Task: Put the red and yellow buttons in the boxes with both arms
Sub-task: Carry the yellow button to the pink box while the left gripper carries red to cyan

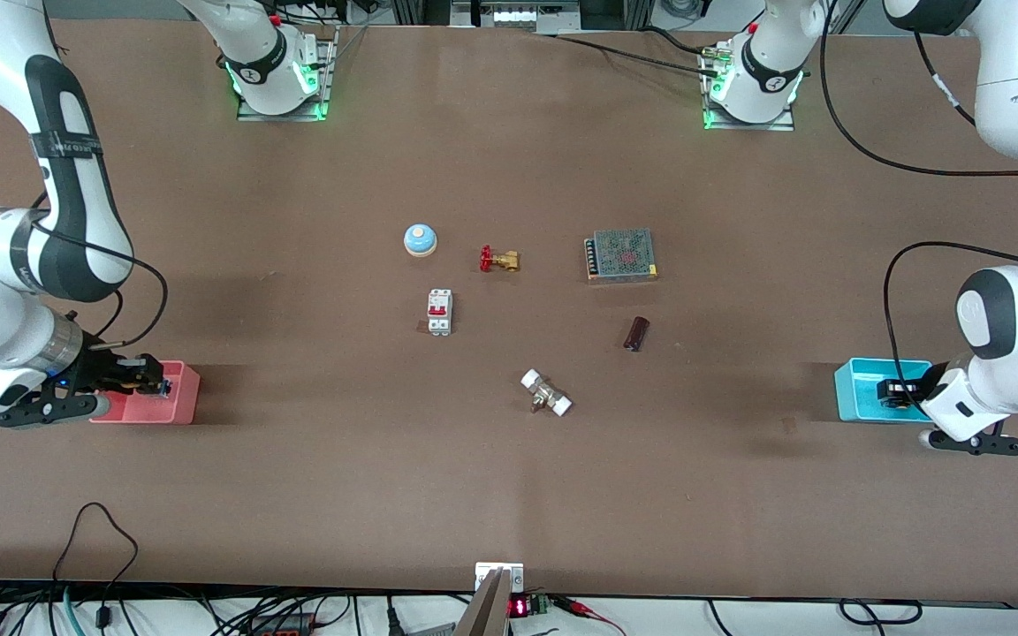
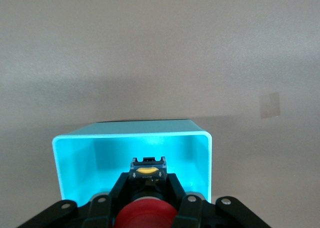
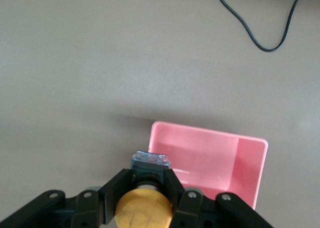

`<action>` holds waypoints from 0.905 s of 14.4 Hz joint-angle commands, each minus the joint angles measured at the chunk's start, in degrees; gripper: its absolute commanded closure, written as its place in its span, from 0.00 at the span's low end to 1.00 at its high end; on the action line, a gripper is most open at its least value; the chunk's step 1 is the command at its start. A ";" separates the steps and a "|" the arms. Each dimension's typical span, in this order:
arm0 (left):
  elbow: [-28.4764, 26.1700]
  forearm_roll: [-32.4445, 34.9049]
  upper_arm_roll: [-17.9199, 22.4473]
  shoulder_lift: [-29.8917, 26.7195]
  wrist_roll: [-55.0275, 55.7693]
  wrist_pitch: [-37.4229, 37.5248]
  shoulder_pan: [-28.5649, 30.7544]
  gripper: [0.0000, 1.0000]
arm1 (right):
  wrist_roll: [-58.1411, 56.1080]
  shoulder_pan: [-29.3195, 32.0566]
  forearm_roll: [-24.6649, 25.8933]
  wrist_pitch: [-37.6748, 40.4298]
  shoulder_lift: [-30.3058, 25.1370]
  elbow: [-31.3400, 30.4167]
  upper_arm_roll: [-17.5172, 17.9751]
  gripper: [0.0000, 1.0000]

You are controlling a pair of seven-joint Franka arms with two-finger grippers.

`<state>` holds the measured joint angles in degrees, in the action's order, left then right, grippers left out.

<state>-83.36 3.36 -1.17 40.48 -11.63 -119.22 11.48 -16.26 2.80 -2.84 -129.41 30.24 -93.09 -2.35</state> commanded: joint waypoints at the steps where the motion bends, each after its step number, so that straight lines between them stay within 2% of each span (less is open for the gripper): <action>1: 1.45 -1.25 -0.50 1.71 -1.03 0.31 1.52 0.73 | -1.93 1.68 0.38 -0.66 1.84 1.60 0.41 0.76; 6: 1.19 -1.34 -0.50 3.55 -0.59 -0.04 2.93 0.73 | -4.04 2.47 3.19 -0.66 2.19 1.42 -1.60 0.75; 13: 0.75 -3.36 -0.50 4.26 -0.33 -0.66 3.02 0.73 | -3.69 3.09 2.23 -1.01 4.04 1.42 -1.52 0.74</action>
<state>-83.38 1.24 -1.27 44.38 -11.56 -119.75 14.00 -19.14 5.66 -0.35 -130.31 33.40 -92.66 -4.12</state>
